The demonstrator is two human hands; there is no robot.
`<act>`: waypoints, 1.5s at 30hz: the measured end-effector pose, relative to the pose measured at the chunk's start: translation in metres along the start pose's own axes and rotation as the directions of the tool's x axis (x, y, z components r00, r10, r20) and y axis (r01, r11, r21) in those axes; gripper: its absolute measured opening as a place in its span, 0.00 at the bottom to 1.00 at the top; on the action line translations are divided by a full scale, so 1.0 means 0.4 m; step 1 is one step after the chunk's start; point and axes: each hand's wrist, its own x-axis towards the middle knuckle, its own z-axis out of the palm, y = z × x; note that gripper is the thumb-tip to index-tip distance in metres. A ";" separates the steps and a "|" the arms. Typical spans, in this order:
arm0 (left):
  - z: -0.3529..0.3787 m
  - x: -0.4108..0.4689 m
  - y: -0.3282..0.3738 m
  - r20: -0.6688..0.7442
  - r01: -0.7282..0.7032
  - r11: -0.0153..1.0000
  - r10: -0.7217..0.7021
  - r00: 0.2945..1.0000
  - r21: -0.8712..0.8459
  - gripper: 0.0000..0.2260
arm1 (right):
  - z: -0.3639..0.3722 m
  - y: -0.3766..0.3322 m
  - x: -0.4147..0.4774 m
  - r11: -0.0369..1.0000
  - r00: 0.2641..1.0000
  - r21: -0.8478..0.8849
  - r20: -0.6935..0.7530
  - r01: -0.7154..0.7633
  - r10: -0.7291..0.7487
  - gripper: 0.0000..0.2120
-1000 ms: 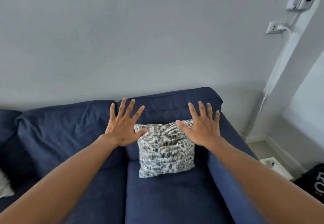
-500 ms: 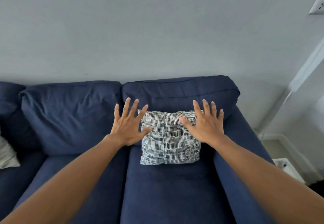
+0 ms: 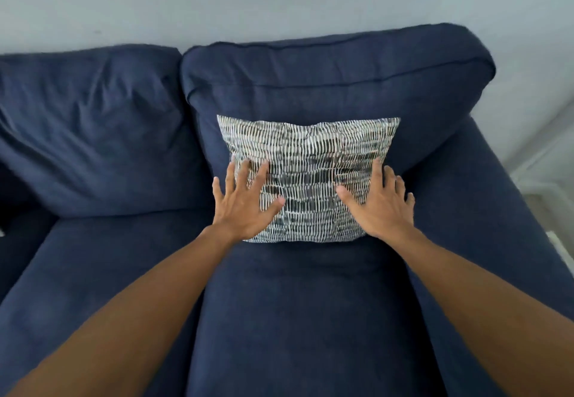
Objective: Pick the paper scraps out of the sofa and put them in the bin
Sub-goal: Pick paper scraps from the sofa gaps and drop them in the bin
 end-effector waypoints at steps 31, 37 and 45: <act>0.099 -0.059 -0.001 -0.039 0.183 0.616 -0.329 0.943 -0.766 0.43 | 0.111 0.021 -0.060 0.831 0.992 0.555 -0.111 0.018 0.053 0.33; 0.121 -0.236 -0.017 0.119 0.310 0.612 -0.332 0.936 -0.728 0.42 | 0.144 0.050 -0.230 0.865 0.995 0.499 -0.042 -0.054 0.086 0.29; 0.175 -0.436 -0.029 0.289 0.453 0.636 -0.350 0.891 -0.625 0.45 | 0.205 0.082 -0.449 0.891 0.981 0.410 0.071 -0.196 0.183 0.29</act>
